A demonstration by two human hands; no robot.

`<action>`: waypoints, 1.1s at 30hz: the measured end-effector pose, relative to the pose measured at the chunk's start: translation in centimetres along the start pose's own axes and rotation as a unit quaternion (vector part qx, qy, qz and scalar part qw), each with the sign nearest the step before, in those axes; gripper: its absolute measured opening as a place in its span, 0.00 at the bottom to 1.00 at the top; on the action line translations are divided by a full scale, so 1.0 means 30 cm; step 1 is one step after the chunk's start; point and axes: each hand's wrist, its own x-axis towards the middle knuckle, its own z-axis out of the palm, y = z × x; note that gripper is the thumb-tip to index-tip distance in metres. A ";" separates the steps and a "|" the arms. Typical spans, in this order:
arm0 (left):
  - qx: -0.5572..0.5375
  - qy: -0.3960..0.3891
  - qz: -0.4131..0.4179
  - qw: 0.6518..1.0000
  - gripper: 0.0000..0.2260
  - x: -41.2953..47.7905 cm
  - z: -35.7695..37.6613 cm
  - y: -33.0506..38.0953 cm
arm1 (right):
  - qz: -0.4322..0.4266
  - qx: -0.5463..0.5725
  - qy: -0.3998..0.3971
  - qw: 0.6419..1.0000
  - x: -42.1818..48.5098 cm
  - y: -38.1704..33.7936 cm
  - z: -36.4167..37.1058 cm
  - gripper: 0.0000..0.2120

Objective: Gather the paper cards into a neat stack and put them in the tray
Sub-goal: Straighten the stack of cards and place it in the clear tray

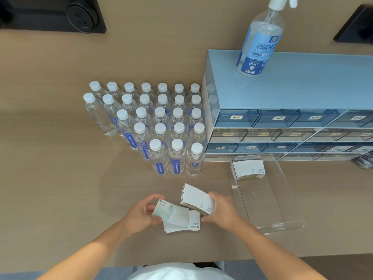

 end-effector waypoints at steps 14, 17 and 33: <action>-0.046 0.042 -0.035 0.997 0.08 0.047 0.091 0.112 | 0.011 0.032 0.012 0.999 -0.031 -0.001 0.003 0.24; 0.152 0.000 0.005 0.988 0.09 0.072 0.130 0.121 | 0.024 0.038 0.016 0.999 -0.033 -0.001 -0.001 0.26; -0.058 0.206 -0.173 0.961 0.08 0.066 0.060 0.048 | -0.120 -0.152 -0.040 0.980 -0.044 -0.096 0.040 0.16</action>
